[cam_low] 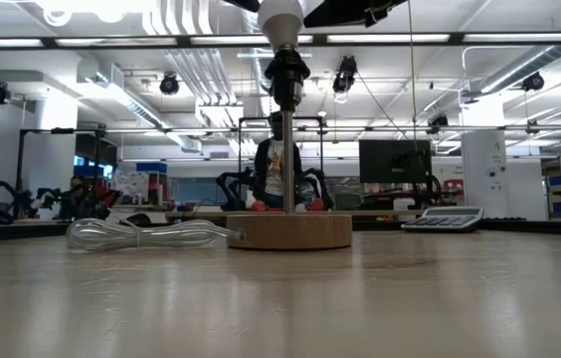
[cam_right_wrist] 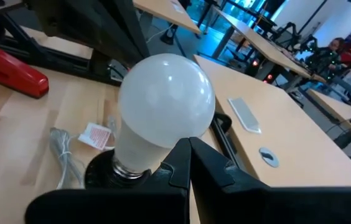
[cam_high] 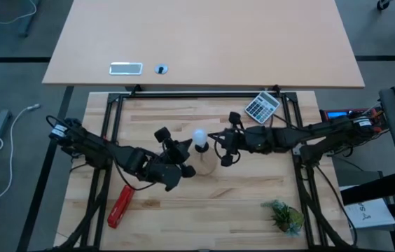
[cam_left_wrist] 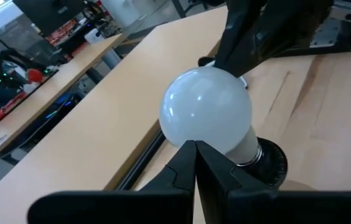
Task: Screw lightbulb
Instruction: Insert the lightbulb into the brown lamp
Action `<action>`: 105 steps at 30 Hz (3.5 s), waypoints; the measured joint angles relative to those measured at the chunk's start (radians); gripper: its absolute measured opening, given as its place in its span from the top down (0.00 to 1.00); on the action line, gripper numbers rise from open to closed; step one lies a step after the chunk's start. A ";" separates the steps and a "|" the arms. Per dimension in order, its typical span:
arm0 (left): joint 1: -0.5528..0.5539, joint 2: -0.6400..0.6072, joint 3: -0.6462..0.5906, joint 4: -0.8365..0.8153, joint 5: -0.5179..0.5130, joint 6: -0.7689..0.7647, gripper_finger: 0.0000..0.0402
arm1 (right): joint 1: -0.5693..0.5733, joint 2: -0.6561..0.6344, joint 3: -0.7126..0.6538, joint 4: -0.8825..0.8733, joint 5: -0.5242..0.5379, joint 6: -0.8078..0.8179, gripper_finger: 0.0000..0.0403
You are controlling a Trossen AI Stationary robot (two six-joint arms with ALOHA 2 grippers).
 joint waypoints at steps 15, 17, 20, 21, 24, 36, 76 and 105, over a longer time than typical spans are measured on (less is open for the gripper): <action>0.002 0.000 0.000 -0.001 0.005 0.005 1.00 | 0.057 -0.001 0.000 -0.010 -0.024 0.011 1.00; 0.003 0.000 0.000 0.014 0.007 0.006 1.00 | 0.067 0.002 0.000 -0.008 -0.042 0.011 1.00; 0.006 0.000 0.000 0.013 0.010 0.007 1.00 | 0.077 0.003 -0.001 -0.005 -0.031 0.011 1.00; 0.009 0.000 0.000 0.013 0.011 0.007 1.00 | 0.078 0.003 -0.001 -0.003 -0.028 0.013 1.00; 0.021 0.000 0.000 0.013 0.014 0.006 1.00 | 0.077 0.003 -0.001 0.002 -0.021 0.029 1.00; 0.034 0.002 0.000 0.011 -0.018 0.015 1.00 | 0.076 0.002 -0.001 -0.004 0.016 0.052 1.00; 0.007 -0.017 0.000 0.011 0.047 -0.023 1.00 | 0.047 -0.013 0.000 -0.022 0.061 0.056 1.00; -0.045 -0.024 0.000 0.019 0.020 -0.048 1.00 | 0.045 -0.018 0.000 -0.033 0.117 0.066 1.00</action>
